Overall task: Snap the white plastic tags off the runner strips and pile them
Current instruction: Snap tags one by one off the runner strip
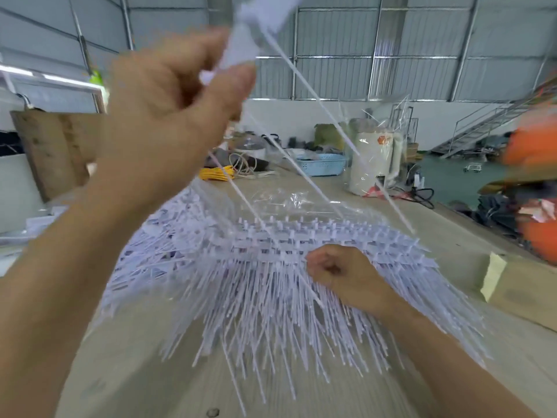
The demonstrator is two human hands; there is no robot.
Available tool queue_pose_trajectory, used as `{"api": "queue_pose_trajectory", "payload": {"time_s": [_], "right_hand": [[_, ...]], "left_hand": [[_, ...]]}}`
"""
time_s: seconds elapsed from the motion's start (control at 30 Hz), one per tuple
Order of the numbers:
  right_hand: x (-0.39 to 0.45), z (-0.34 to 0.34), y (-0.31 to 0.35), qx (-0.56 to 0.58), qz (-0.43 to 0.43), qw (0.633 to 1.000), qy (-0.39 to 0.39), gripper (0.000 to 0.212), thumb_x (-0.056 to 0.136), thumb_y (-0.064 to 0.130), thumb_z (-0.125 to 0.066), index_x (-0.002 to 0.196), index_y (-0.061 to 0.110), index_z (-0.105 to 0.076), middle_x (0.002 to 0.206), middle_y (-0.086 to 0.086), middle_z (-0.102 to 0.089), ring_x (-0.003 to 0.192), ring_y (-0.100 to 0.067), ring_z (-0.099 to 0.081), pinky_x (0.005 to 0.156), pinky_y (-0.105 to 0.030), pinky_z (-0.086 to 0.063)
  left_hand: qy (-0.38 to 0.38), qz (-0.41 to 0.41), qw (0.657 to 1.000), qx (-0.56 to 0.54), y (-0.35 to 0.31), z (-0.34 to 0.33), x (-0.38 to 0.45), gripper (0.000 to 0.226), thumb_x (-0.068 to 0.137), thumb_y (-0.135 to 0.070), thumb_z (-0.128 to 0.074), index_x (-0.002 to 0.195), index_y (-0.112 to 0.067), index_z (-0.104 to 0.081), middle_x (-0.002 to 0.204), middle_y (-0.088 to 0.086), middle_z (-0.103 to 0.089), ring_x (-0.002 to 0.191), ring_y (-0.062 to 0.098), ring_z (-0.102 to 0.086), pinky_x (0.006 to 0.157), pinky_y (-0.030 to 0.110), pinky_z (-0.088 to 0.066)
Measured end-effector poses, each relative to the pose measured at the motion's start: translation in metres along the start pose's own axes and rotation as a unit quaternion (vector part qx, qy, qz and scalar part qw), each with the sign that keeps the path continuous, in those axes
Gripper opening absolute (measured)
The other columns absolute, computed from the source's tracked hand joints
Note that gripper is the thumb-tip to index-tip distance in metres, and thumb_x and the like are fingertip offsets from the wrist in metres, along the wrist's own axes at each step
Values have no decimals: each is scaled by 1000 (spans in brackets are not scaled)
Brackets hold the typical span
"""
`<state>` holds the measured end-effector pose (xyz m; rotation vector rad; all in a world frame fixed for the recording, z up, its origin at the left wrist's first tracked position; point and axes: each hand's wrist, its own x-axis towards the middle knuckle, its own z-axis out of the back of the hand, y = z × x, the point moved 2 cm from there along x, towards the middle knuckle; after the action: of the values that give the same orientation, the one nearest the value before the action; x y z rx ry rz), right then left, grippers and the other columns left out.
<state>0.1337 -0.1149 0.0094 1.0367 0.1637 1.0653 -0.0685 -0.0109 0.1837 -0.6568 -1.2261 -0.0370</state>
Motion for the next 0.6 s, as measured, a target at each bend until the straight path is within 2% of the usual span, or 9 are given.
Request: {"api": "queue_pose_trajectory", "payload": {"time_s": [0.07,0.1,0.17,0.23,0.27,0.33,0.4,0.5,0.6], "right_hand": [[1,4,0,158,-15,987,-38,10,88,0,-61,94,-3,-69,81,-12,-72,73,-24,-69,70,-32,-58],[2,9,2,285,-41,955,-66,11,89,-2,-58,90,-6,-68,76,-15,-71,69,-26,-69,65,-31,-59],[5,22,1,440,-111,884,-116,27,96,16,-52,86,-3,-67,74,-16,-72,66,-26,-70,58,-28,-58],[5,29,-3,444,-157,874,-114,48,97,42,-42,90,1,-66,76,-12,-73,65,-21,-70,54,-27,-56],[4,30,-4,403,-162,895,-99,56,94,52,-40,91,3,-68,76,-10,-72,64,-19,-70,52,-26,-54],[0,27,-5,274,-143,948,-80,62,83,63,-41,86,9,-71,71,-3,-72,63,-13,-68,52,-21,-51],[-1,22,-4,157,-109,979,-75,61,80,65,-42,80,13,-72,68,-3,-70,56,-12,-65,53,-20,-50],[-1,21,-1,97,-73,990,-78,55,88,54,-49,81,4,-70,57,-8,-62,45,-13,-56,51,-18,-45],[-3,22,-1,124,-70,985,-92,45,90,40,-59,76,-3,-65,48,-3,-55,43,-12,-50,47,-18,-42]], "left_hand": [[89,-21,996,15,8,-27,-3,8,88,-39,-58,88,-35,-65,58,-23,-57,50,-3,-48,47,11,-39],[152,5,988,26,19,-44,-9,8,89,-36,-59,85,-38,-66,59,-21,-58,48,-2,-47,47,14,-40],[318,75,938,113,54,-79,-31,14,91,-34,-59,92,-27,-70,73,-14,-66,54,0,-53,53,22,-46],[430,118,876,183,92,-108,-63,24,92,-31,-56,106,-16,-69,91,4,-69,65,6,-56,61,25,-46],[437,133,870,186,105,-117,-76,23,93,-30,-57,107,-16,-69,93,5,-68,69,8,-57,65,26,-46],[396,154,891,159,121,-125,-94,19,91,-32,-59,104,-22,-67,93,-6,-65,82,12,-60,76,29,-49],[354,126,911,169,127,-126,-99,14,89,-36,-60,99,-27,-64,87,-16,-59,83,10,-59,77,31,-49],[301,92,933,172,121,-124,-98,14,85,-40,-64,93,-29,-62,78,-19,-55,77,8,-55,70,31,-48],[270,90,945,157,115,-123,-99,20,77,-42,-71,92,-31,-64,87,-12,-61,81,10,-56,69,28,-47]]}}
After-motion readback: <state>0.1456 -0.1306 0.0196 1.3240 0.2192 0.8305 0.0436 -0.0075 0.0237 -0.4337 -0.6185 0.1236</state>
